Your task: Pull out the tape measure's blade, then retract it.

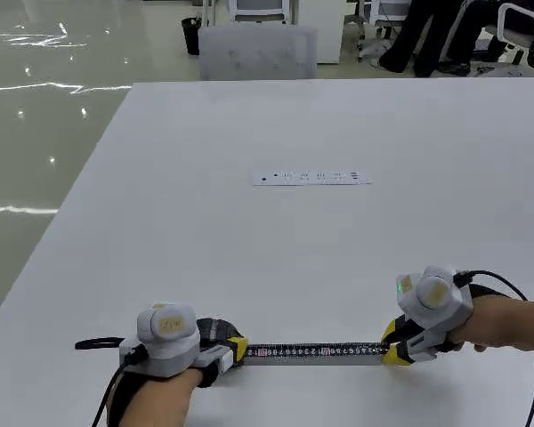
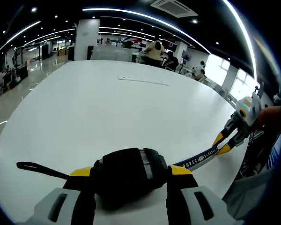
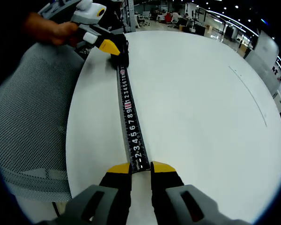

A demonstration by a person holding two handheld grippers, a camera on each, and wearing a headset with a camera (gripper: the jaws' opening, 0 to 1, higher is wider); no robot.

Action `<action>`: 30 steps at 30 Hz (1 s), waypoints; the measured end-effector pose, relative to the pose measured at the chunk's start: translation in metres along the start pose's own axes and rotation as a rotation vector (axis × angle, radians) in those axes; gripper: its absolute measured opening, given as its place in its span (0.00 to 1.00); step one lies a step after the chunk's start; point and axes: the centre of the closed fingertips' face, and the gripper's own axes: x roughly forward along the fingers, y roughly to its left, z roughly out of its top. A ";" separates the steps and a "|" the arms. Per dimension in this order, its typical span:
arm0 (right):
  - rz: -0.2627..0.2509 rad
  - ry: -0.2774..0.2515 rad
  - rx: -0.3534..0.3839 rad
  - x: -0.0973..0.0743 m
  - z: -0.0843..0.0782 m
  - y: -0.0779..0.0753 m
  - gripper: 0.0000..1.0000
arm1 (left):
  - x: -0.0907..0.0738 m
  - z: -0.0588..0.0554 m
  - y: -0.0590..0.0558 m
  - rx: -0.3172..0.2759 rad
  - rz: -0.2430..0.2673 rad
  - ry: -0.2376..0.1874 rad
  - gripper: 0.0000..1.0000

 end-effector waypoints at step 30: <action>-0.012 -0.015 0.004 0.009 0.013 0.003 0.14 | -0.001 -0.001 -0.001 0.001 -0.015 0.012 0.57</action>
